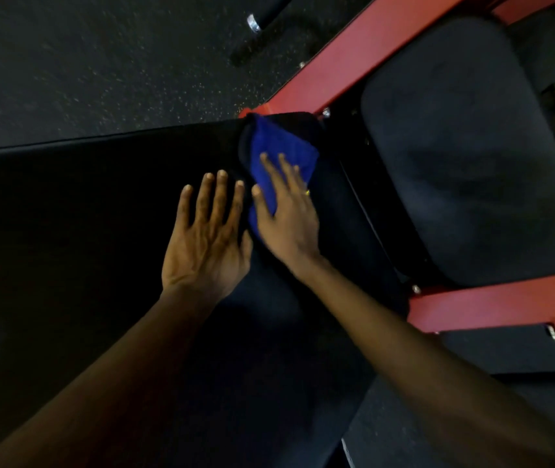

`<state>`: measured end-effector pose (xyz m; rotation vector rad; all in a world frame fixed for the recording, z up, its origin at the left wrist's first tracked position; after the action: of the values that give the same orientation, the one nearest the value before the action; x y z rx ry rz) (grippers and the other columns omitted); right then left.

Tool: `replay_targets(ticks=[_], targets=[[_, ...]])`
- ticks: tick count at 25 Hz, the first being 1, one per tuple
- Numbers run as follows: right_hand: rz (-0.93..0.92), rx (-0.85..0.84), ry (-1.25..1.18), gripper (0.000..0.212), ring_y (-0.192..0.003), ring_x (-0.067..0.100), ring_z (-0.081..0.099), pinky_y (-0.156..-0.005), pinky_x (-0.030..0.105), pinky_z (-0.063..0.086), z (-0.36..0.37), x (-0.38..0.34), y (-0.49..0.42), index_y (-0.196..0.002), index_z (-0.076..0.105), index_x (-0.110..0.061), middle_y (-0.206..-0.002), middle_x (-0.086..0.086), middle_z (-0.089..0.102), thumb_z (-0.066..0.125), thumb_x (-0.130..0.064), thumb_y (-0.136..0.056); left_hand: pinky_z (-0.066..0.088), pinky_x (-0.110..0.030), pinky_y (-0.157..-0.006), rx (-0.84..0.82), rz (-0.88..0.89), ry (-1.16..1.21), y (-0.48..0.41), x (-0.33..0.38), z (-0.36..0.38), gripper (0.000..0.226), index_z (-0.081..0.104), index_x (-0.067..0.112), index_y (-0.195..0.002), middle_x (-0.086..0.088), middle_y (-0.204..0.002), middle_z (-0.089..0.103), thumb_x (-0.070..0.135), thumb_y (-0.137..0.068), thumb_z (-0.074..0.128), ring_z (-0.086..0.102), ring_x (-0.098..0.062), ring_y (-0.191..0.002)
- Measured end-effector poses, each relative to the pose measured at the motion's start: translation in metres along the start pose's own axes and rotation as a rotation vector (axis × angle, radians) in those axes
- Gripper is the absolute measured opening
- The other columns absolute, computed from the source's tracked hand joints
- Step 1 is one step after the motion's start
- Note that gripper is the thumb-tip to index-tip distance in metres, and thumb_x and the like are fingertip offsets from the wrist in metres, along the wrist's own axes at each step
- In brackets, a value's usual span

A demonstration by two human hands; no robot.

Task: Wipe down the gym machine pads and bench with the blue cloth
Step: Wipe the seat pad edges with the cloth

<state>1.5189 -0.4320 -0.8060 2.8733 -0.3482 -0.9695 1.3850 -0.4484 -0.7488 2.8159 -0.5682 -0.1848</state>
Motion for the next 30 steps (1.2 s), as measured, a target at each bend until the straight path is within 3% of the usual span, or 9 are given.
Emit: replay_targets(ticks=[3, 8, 11, 14, 16, 19, 20, 25, 30], targets=[[-0.179, -0.039, 0.051, 0.057, -0.15, 0.026, 0.027, -0.121, 0.045, 0.027, -0.001, 0.012, -0.022, -0.154, 0.036, -0.028, -0.162, 0.003, 0.031, 0.04, -0.045, -0.1, 0.007, -0.05, -0.122, -0.005, -0.003, 0.017, -0.001, -0.001, -0.002, 0.067, 0.014, 0.012, -0.158, -0.016, -0.164, 0.012, 0.046, -0.101, 0.026, 0.009, -0.031, -0.152], [0.265, 0.073, -0.014, 0.058, -0.15, 0.029, 0.027, -0.117, 0.047, 0.032, -0.005, 0.073, -0.081, -0.156, 0.032, -0.029, -0.164, 0.007, 0.026, 0.043, -0.044, -0.101, 0.007, -0.049, -0.122, -0.019, -0.004, 0.008, 0.0, 0.001, -0.003, 0.067, 0.012, 0.012, -0.158, -0.015, -0.164, 0.011, 0.047, -0.102, 0.02, 0.009, -0.03, -0.152], [0.448, 0.187, -0.03, 0.054, -0.15, 0.028, 0.028, -0.12, 0.044, 0.029, -0.016, 0.082, 0.005, -0.155, 0.037, -0.026, -0.162, 0.009, 0.032, 0.044, -0.037, -0.102, 0.006, -0.049, -0.122, -0.026, -0.001, 0.011, -0.001, 0.0, -0.002, 0.067, 0.01, 0.012, -0.158, -0.015, -0.165, 0.009, 0.047, -0.102, 0.02, 0.007, -0.03, -0.152], [0.57, 0.146, 0.007, 0.053, -0.151, 0.027, 0.025, -0.12, 0.046, 0.029, -0.021, 0.082, 0.093, -0.154, 0.036, -0.027, -0.163, 0.006, 0.03, 0.044, -0.038, -0.103, 0.005, -0.049, -0.122, -0.018, -0.002, 0.018, 0.001, -0.001, -0.003, 0.068, 0.007, 0.012, -0.158, -0.015, -0.165, 0.006, 0.048, -0.102, 0.018, 0.005, -0.03, -0.153], [0.42, 0.072, -0.016, 0.054, -0.152, 0.025, 0.021, -0.121, 0.045, 0.027, -0.015, 0.062, 0.071, -0.155, 0.034, -0.031, -0.164, 0.001, 0.026, 0.043, -0.04, -0.103, 0.005, -0.05, -0.122, -0.017, -0.006, 0.009, 0.001, 0.001, -0.001, 0.069, 0.004, 0.012, -0.158, -0.015, -0.165, 0.004, 0.048, -0.101, 0.017, 0.003, -0.03, -0.153], [-0.049, 0.02, 0.005, 0.054, -0.151, 0.022, 0.027, -0.12, 0.034, 0.024, -0.004, 0.026, -0.006, -0.153, 0.038, -0.029, -0.162, -0.001, 0.032, 0.043, -0.041, -0.101, 0.004, -0.05, -0.122, -0.012, -0.002, 0.011, -0.002, 0.001, 0.002, 0.069, 0.004, 0.012, -0.158, -0.015, -0.165, 0.002, 0.048, -0.101, 0.018, 0.002, -0.03, -0.153], [-0.08, 0.025, 0.003, 0.054, -0.15, 0.022, 0.029, -0.12, 0.033, 0.026, -0.004, 0.035, -0.027, -0.153, 0.04, -0.028, -0.161, 0.0, 0.034, 0.044, -0.041, -0.1, 0.005, -0.05, -0.122, -0.023, -0.001, 0.009, -0.001, 0.001, 0.002, 0.069, 0.004, 0.012, -0.158, -0.015, -0.165, 0.002, 0.048, -0.101, 0.018, 0.002, -0.03, -0.153], [0.54, 0.16, -0.059, 0.055, -0.148, 0.025, 0.031, -0.119, 0.04, 0.03, -0.022, 0.14, -0.024, -0.154, 0.039, -0.024, -0.161, 0.006, 0.034, 0.045, -0.039, -0.101, 0.006, -0.05, -0.122, -0.008, -0.003, 0.004, 0.0, 0.0, 0.001, 0.068, 0.007, 0.012, -0.158, -0.015, -0.165, 0.005, 0.048, -0.101, 0.02, 0.005, -0.031, -0.153], [0.327, 0.081, -0.013, 0.052, -0.151, 0.02, 0.026, -0.118, 0.033, 0.027, -0.029, 0.097, 0.126, -0.153, 0.036, -0.034, -0.163, -0.004, 0.03, 0.045, -0.04, -0.102, 0.008, -0.05, -0.122, 0.01, -0.005, -0.005, 0.0, -0.001, 0.002, 0.068, 0.011, 0.012, -0.158, -0.016, -0.164, 0.01, 0.047, -0.101, 0.022, 0.009, -0.031, -0.152]])
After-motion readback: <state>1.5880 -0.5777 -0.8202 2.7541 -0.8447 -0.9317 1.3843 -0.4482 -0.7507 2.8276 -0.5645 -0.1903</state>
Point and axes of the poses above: each hand's wrist, its own y-axis away from the middle knuckle, its own z-axis out of the palm, x = y × z, the point moved 7 cm from there along -y, towards the middle knuckle
